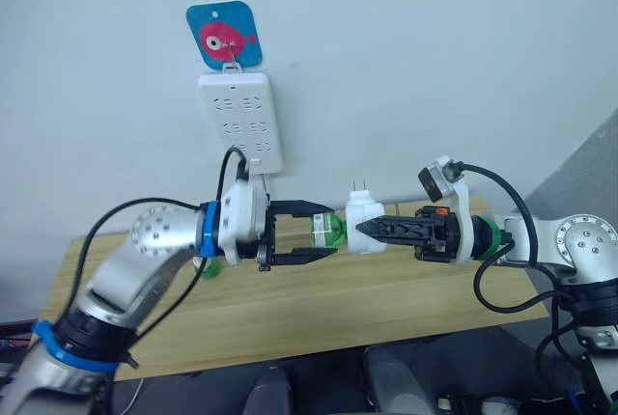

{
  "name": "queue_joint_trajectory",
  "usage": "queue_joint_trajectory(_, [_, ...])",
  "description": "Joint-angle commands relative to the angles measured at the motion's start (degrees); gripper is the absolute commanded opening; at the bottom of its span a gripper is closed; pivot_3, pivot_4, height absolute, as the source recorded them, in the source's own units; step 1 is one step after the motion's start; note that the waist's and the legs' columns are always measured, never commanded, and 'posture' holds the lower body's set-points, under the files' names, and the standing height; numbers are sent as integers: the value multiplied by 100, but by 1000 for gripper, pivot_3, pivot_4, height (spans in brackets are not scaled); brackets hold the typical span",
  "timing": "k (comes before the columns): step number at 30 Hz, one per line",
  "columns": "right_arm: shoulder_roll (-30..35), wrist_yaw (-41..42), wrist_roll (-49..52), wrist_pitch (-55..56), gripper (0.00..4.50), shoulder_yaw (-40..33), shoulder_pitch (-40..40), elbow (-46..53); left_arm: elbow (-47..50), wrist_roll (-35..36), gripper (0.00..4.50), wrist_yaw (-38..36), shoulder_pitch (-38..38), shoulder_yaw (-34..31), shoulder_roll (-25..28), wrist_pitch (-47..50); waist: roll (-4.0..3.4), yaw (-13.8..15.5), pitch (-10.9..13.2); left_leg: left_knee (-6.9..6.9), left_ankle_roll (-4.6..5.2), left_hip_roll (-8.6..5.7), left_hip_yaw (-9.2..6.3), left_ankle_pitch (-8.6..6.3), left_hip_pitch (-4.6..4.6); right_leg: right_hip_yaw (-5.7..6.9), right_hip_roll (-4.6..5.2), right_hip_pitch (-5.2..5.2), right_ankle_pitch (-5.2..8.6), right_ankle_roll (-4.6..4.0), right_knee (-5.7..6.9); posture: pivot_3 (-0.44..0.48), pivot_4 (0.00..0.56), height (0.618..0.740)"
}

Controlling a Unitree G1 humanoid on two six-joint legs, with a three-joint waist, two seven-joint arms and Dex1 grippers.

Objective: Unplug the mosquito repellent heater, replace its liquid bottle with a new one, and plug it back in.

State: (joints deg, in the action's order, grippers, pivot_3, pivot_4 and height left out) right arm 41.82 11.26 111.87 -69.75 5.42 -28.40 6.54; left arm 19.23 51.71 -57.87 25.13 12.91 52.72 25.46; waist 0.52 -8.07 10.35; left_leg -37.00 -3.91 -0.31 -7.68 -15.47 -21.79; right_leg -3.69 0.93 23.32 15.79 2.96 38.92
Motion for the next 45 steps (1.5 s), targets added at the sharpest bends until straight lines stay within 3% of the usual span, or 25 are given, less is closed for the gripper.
queue_joint_trajectory(1, [103, 35, 113, -54, 3040, -168, -49, 59, -368, 805, 2238, -18, 275, -345, 511, 1926, 2, -5, 11, 2, 0, 0, 0, 0, 0, 0, -1, 0, 1, -2, 1, -146, 154, 740])
queue_joint_trajectory(6, [85, 42, 113, -43, 3040, -116, -98, 63, -968, 1588, 2238, 375, 1047, -370, 311, 3717, 9, 2, 20, 1, 0, 2, 0, 0, -1, 0, -5, 3, 1, -3, 0, -149, 153, 740])
queue_joint_trajectory(15, [157, 25, 113, 55, 3040, -172, -9, 154, -1440, 1507, 2238, 549, 1129, -723, 180, 4524, 10, -1, 20, 2, 0, 3, 6, 0, -2, -6, -4, 9, -8, -19, -1, -158, 153, 740])
queue_joint_trajectory(25, [231, 47, 113, 60, 3040, -158, 26, 191, -557, -141, 2238, -260, 630, -688, 299, 2315, 11, 25, 21, 2, -1, -1, 14, 0, -3, -13, 2, 10, -13, -26, -3, -151, 150, 740])
queue_joint_trajectory(34, [253, 104, 113, 78, 3040, -127, 5, 218, -1206, 1054, 2238, 123, 1001, -1046, 299, 4396, 13, 13, 22, 1, 0, 0, 13, 0, -5, -12, 1, 10, -5, -14, -1, -147, 149, 740])
queue_joint_trajectory(45, [290, 150, 113, 107, 3040, -92, 26, 281, -1514, 1619, 2238, 1212, 1409, -1209, -189, 5621, 14, 14, 22, 0, 0, 0, 11, 0, -4, -10, 1, 11, -8, -18, 0, -144, 145, 740])
